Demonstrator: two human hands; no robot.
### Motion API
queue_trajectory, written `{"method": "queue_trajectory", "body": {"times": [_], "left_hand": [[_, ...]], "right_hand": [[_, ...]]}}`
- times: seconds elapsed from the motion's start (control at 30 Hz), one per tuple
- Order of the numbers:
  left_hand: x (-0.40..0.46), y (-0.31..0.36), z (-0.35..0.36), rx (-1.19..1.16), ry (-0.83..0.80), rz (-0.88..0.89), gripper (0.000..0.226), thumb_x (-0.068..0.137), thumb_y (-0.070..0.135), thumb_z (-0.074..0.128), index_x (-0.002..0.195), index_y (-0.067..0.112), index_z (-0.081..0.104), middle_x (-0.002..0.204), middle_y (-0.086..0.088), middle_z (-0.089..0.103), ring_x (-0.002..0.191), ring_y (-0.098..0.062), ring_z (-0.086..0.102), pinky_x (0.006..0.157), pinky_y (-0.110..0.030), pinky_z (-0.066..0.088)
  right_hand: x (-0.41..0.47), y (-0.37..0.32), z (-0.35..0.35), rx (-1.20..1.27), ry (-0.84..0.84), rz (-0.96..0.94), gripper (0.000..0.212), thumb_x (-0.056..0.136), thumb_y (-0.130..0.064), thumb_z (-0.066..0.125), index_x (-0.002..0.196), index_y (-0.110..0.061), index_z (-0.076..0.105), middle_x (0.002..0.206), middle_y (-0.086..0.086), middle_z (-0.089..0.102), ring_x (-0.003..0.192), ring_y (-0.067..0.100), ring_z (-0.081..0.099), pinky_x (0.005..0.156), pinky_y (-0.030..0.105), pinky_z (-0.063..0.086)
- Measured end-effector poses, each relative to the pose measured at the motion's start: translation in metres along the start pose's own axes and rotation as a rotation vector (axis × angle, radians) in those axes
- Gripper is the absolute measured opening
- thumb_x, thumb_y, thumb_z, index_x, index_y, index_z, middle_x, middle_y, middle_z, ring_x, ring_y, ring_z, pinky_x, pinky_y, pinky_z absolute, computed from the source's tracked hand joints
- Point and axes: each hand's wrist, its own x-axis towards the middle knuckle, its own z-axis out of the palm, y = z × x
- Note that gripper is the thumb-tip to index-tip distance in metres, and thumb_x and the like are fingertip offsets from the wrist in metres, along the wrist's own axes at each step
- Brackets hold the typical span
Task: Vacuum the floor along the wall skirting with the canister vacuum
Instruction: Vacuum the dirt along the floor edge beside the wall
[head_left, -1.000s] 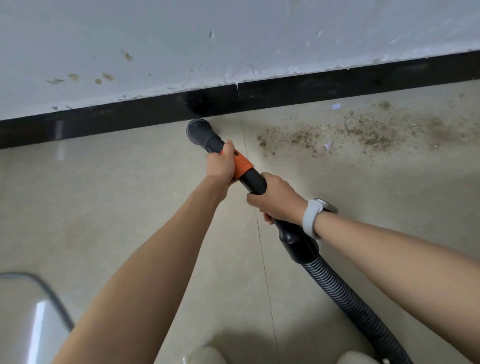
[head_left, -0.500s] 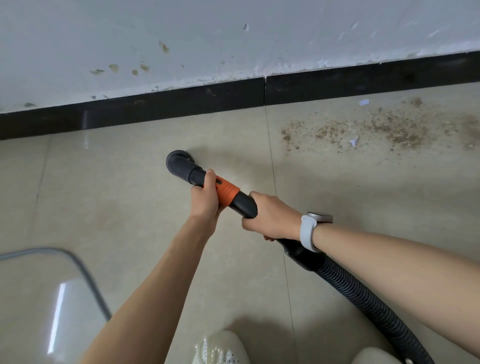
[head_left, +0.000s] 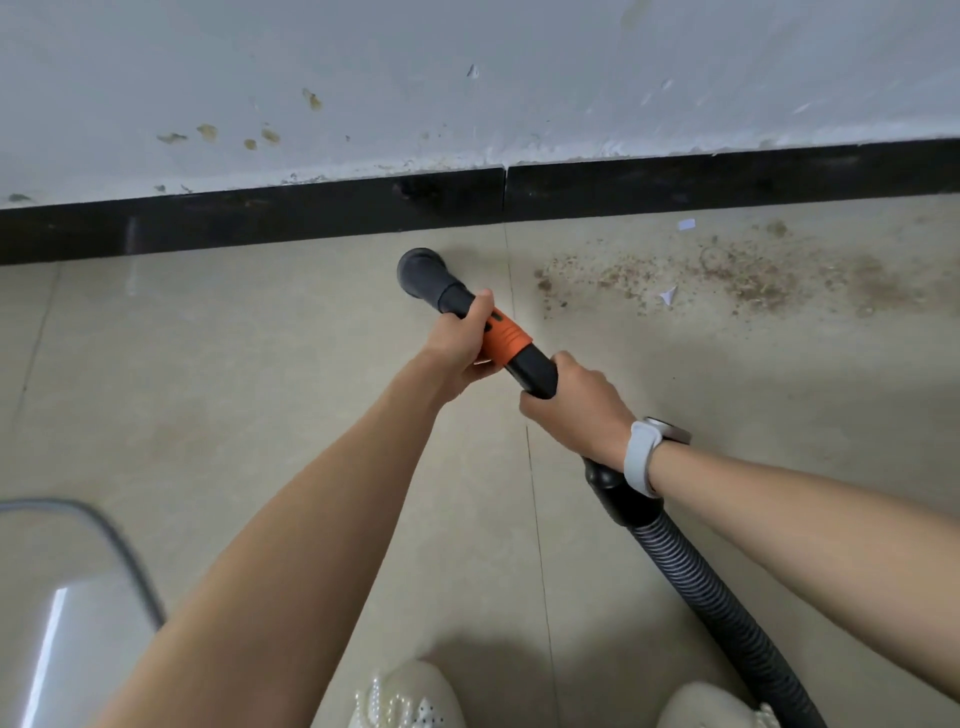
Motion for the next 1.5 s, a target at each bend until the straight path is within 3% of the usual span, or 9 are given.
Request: {"method": "queue_trajectory", "body": {"times": [0.13,0.3,0.53,0.67,0.77,0.87,1.1,1.37,1.5], "left_hand": [[-0.003,0.006,0.041,0.041,-0.142,-0.044,0.03,0.097,0.036,0.05,0.107,0.009,0.045,0.099,-0.006,0.052,0.09,-0.021,0.055,0.061,-0.029,0.05],[-0.009,-0.012,0.062,0.142,-0.143,-0.031,0.041,0.095,0.043,0.049,0.121,0.012,0.046,0.114,-0.004,0.054,0.111,-0.023,0.054,0.084,-0.034,0.045],[-0.031,-0.039,0.031,0.289,-0.166,-0.075,0.047,0.094,0.049,0.048,0.129,0.018,0.05,0.126,0.007,0.049,0.118,-0.015,0.044,0.091,-0.031,0.038],[-0.041,-0.071,-0.024,0.576,0.19,0.143,0.026,0.094,0.04,0.05,0.109,0.02,0.058,0.119,0.0,0.054,0.114,-0.02,0.047,0.092,-0.032,0.043],[-0.052,-0.102,-0.071,0.83,0.496,0.085,0.048,0.091,0.037,0.055,0.133,0.017,0.046,0.141,-0.008,0.038,0.133,-0.028,0.028,0.106,-0.039,0.028],[-0.065,-0.128,-0.109,0.883,0.629,-0.053,0.065,0.087,0.032,0.059,0.144,0.018,0.029,0.151,-0.007,0.021,0.14,-0.026,0.014,0.109,-0.041,0.02],[-0.08,-0.163,-0.143,0.802,0.693,-0.097,0.063,0.085,0.022,0.054,0.142,0.028,0.028,0.153,0.003,0.015,0.142,-0.023,0.007,0.112,-0.046,0.014],[-0.077,-0.159,-0.144,0.815,0.698,-0.107,0.069,0.082,0.029,0.065,0.142,0.023,0.032,0.153,0.002,0.018,0.142,-0.024,0.009,0.112,-0.045,0.017],[-0.083,-0.156,-0.157,0.768,0.707,-0.091,0.075,0.083,0.025,0.067,0.145,0.014,0.028,0.154,-0.003,0.02,0.141,-0.027,0.013,0.111,-0.046,0.019]], "right_hand": [[-0.011,0.026,-0.019,-0.037,0.145,0.067,0.021,0.087,-0.027,0.055,0.092,-0.013,0.04,0.071,0.002,0.052,0.058,0.022,0.049,0.055,0.032,0.039],[-0.022,0.049,-0.027,-0.056,0.139,0.076,0.019,0.086,-0.025,0.054,0.093,-0.014,0.04,0.071,0.002,0.053,0.058,0.023,0.051,0.054,0.031,0.039],[-0.018,0.034,-0.009,-0.196,0.132,-0.061,0.029,0.089,-0.024,0.053,0.11,-0.013,0.036,0.071,-0.003,0.046,0.066,0.029,0.05,0.057,0.032,0.036],[-0.01,0.025,-0.016,-0.198,0.086,-0.101,0.029,0.088,-0.026,0.052,0.113,-0.018,0.04,0.078,0.004,0.055,0.069,0.032,0.052,0.059,0.033,0.039],[-0.015,0.024,-0.016,-0.242,-0.034,-0.174,0.029,0.087,-0.029,0.052,0.113,-0.022,0.043,0.081,0.006,0.06,0.07,0.032,0.055,0.06,0.034,0.042],[-0.028,0.02,0.002,-0.278,-0.162,-0.236,0.031,0.085,-0.028,0.054,0.114,-0.023,0.045,0.081,0.006,0.059,0.07,0.031,0.055,0.06,0.034,0.041],[-0.055,0.004,0.056,-0.36,-0.373,-0.467,0.03,0.084,-0.026,0.055,0.113,-0.021,0.047,0.082,0.003,0.061,0.065,0.027,0.051,0.051,0.03,0.033],[-0.037,0.026,0.014,-0.313,-0.123,-0.229,0.03,0.083,-0.027,0.057,0.11,-0.023,0.046,0.077,0.001,0.054,0.068,0.029,0.051,0.057,0.031,0.033],[-0.036,0.0,0.035,-0.329,-0.124,-0.292,0.032,0.085,-0.028,0.055,0.115,-0.021,0.044,0.084,0.005,0.056,0.071,0.03,0.05,0.061,0.03,0.036]]}}
